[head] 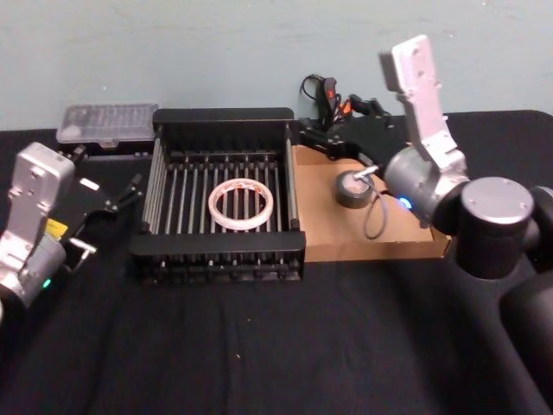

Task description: Pick up the white tape and place it into the black box , Pick up the silver tape and place it into the brown box.

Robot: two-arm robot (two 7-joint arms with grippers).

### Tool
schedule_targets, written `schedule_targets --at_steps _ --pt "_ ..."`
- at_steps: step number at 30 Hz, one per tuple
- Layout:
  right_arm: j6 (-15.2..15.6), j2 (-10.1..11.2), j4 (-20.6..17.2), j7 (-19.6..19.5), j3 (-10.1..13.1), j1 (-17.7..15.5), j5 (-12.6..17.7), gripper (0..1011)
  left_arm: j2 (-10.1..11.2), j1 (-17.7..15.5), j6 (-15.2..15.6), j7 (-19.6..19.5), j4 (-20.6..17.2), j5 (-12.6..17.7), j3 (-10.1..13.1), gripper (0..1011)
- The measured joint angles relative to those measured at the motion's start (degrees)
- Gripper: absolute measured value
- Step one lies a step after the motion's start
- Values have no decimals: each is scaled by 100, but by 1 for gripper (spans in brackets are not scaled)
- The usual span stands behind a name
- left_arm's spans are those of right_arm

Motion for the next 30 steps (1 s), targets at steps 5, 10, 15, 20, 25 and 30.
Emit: schedule_targets --at_steps 5,10,15,20,25,30 --pt "-146 205 -117 -58 236 -253 17 1002 0 0 0 0 0 0 0 1001" --pt "-312 355 -127 -157 450 -500 -12 1003 0 0 0 0 0 0 0 1001" --pt "-446 411 -55 -238 574 -652 -95 1002 0 0 0 0 0 0 0 1001" --pt "-477 416 83 -264 663 -740 -159 1002 0 0 0 0 0 0 0 1001" --pt "-452 385 164 -265 701 -773 -202 1002 0 0 0 0 0 0 0 1001" --pt "-428 357 215 -265 717 -772 -228 1002 0 0 0 0 0 0 0 1001"
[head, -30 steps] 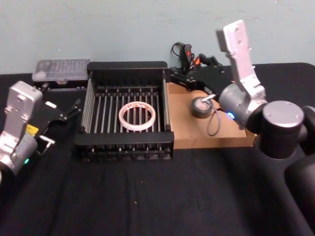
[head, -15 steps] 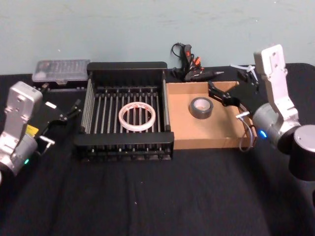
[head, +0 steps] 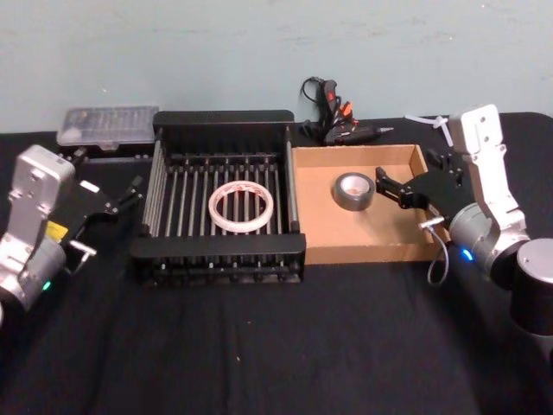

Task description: Pick up the white tape and place it into the black box , Pick up the silver tape and place it into the brown box.

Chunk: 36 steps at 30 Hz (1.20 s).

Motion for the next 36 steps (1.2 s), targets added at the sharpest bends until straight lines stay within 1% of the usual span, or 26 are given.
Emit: schedule_targets --at_steps 36 --pt "2 12 -25 8 -15 6 4 1002 0 0 0 0 0 0 0 1001"
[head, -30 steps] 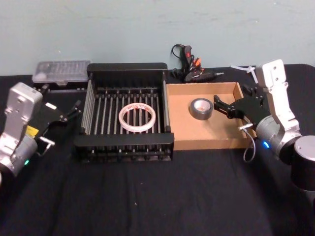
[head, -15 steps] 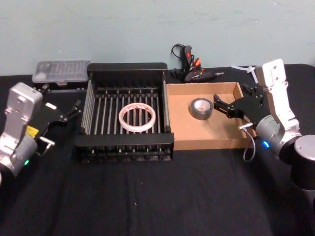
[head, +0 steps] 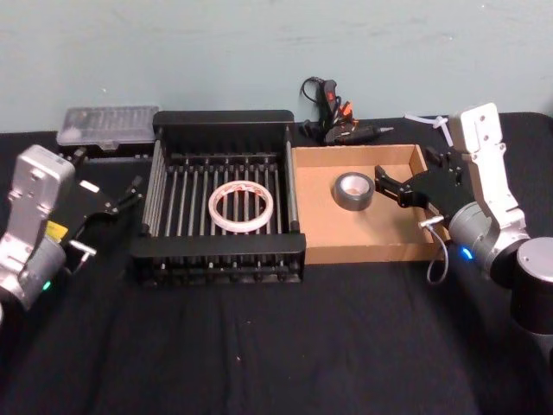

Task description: Pick up the white tape and place it into the black box , Pick up the silver tape and place it into the brown box.

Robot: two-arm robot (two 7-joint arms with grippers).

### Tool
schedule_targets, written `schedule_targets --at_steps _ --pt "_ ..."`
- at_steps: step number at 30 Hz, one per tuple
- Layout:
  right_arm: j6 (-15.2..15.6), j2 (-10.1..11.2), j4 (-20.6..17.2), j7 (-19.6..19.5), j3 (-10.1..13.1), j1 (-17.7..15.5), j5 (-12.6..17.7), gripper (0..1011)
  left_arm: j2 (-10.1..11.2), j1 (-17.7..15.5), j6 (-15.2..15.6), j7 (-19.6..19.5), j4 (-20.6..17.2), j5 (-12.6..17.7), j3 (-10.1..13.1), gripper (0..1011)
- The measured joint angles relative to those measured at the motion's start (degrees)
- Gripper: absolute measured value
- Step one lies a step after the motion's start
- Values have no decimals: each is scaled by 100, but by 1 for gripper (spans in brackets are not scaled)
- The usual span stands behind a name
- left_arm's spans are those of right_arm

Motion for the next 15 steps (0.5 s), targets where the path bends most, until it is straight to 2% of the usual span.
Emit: schedule_targets --at_steps 15 --pt "0 0 0 0 0 0 6 1002 0 0 0 0 0 0 0 1001"
